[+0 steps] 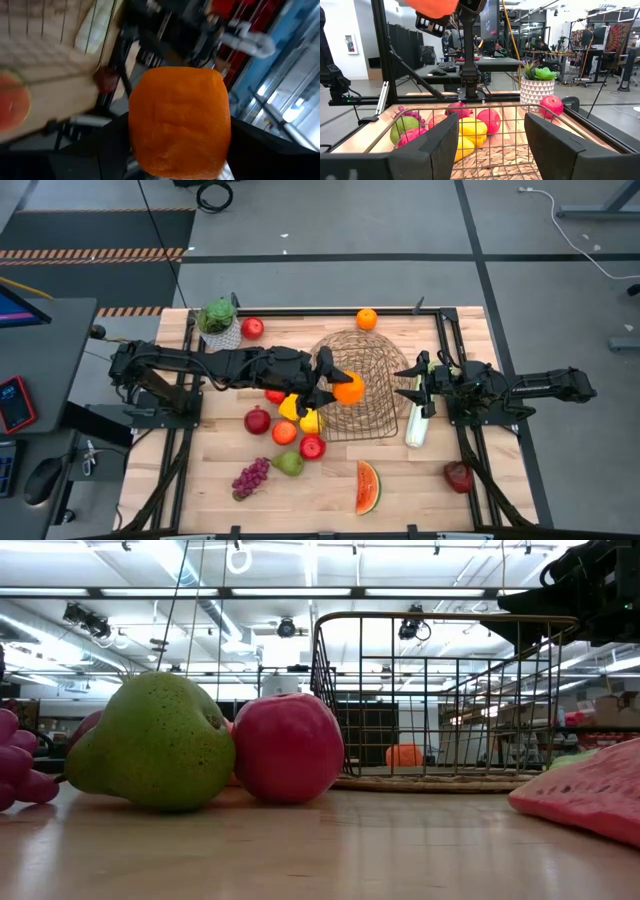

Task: Build produce basket
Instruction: Put the bottom orange into the wire basket

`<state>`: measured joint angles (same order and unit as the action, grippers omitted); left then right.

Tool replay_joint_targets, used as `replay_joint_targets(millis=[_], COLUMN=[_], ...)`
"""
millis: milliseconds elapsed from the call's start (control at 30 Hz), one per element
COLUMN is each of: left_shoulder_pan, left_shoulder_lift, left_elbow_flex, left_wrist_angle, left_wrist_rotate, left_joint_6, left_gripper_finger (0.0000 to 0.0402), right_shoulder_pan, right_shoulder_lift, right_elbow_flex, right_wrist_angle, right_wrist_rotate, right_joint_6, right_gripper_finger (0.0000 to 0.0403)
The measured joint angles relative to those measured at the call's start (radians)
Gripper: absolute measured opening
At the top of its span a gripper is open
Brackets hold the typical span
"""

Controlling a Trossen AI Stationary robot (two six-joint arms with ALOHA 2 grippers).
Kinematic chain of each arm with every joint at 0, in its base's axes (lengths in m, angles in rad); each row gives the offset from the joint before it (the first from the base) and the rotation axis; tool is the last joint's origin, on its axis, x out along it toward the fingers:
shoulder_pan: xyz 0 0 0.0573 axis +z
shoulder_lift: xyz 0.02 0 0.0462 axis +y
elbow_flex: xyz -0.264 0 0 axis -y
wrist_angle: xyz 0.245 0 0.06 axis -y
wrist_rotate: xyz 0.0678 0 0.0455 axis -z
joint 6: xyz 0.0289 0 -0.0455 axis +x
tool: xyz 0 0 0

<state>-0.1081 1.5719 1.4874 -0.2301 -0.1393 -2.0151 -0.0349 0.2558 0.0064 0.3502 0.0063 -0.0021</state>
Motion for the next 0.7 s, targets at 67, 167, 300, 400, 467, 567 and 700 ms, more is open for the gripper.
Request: replay_joint_targets(millis=[67, 167, 300, 400, 467, 567, 700], left_shoulder_pan=[0.000, 0.000, 0.000, 0.000, 0.000, 0.001, -0.002], left_shoulder_lift=[0.000, 0.000, 0.000, 0.000, 0.000, 0.000, 0.000], left_elbow_flex=[0.000, 0.000, 0.000, 0.000, 0.000, 0.000, 0.000], left_wrist_angle=[-0.006, -0.012, -0.013, -0.013, -0.014, -0.014, -0.014], left_wrist_rotate=[-0.081, -0.238, -0.434, -0.579, -0.655, -0.703, -0.703], left_joint_6=[0.043, 0.155, 0.294, 0.350, 0.368, 0.385, 0.388], left_gripper_finger=[0.0279, 0.0279, 0.0279, 0.0279, 0.0279, 0.0279, 0.0279], right_shoulder_pan=[0.000, 0.000, 0.000, 0.000, 0.000, 0.000, 0.000], right_shoulder_lift=[0.000, 0.000, 0.000, 0.000, 0.000, 0.000, 0.000], right_elbow_flex=[0.000, 0.000, 0.000, 0.000, 0.000, 0.000, 0.000], right_wrist_angle=[0.000, 0.000, 0.000, 0.000, 0.000, 0.000, 0.000], right_wrist_rotate=[0.000, 0.000, 0.000, 0.000, 0.000, 0.000, 0.000], right_joint_6=[0.000, 0.000, 0.000, 0.000, 0.000, 0.000, 0.000], right_gripper_finger=[0.0231, 0.0231, 0.0231, 0.0231, 0.0231, 0.0231, 0.0231])
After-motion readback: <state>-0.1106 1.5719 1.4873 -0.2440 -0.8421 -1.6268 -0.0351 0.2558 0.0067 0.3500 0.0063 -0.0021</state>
